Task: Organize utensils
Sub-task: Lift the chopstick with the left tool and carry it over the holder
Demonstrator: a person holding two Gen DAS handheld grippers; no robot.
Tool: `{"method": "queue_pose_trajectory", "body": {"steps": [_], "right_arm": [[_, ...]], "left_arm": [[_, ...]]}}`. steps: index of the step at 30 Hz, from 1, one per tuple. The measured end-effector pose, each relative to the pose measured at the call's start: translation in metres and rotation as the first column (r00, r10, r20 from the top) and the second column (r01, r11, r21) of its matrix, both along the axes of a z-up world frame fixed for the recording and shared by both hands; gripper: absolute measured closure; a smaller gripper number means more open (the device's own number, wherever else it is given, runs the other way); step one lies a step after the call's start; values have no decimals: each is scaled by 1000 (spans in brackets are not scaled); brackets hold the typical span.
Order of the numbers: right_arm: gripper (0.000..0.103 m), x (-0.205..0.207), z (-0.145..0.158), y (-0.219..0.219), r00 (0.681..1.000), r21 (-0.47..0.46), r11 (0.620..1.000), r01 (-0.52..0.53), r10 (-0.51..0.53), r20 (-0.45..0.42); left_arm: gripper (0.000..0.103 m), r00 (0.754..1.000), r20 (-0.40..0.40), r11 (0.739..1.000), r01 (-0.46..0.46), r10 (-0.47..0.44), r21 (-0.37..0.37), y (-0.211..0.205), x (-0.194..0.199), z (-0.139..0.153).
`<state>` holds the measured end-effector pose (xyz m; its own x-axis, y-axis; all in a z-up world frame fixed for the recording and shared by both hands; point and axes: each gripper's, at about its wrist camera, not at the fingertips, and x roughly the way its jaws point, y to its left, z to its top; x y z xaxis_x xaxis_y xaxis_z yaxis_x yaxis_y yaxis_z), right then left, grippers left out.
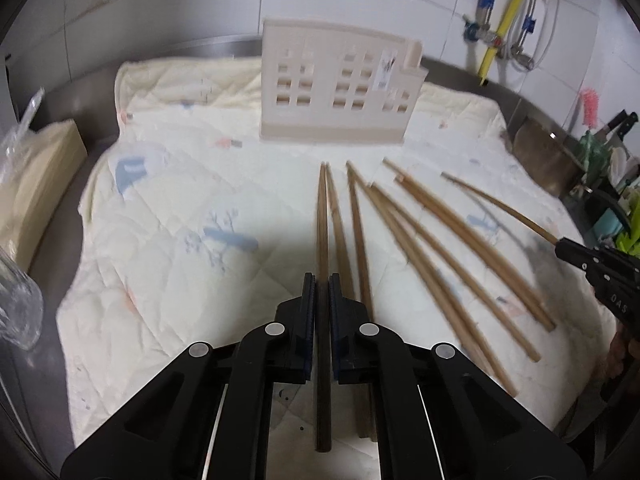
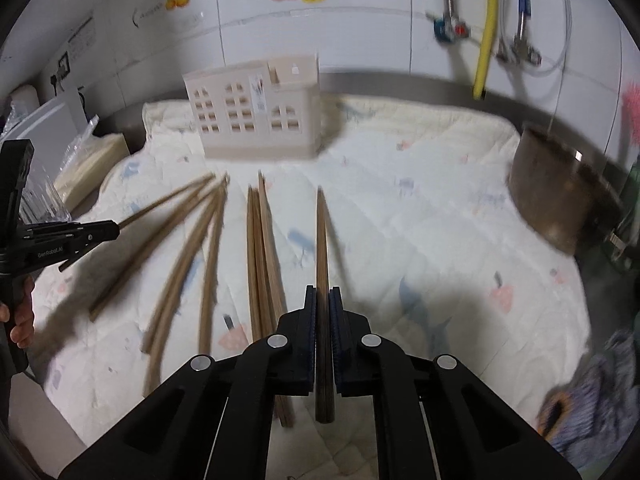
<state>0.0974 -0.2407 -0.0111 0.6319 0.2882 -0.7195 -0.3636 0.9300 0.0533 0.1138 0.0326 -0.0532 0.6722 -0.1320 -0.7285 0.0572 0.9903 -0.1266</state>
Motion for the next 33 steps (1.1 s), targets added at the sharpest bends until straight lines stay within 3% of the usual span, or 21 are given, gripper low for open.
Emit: {"method": "queue_pose_trajectory", "body": {"steps": [8,12,22,33], "right_arm": [[97,24,62,14,988,6,998,-65,64,137],[97,43,86,24,980,-12,994,-110,110,165],[97,89,149,36,967,15,980,-199,194,163],[97,136,187,50,967,28,980,-198,191,171]], "left_arm": [[98,995,91,999,30,-33,28,-4,7,48],[98,993,114,998,34,-40,55,-6,19,68],[98,981,174,993,69,-84,94,-8,45,130],[98,938,333,991,50,-90,126,-2,70,228]]}}
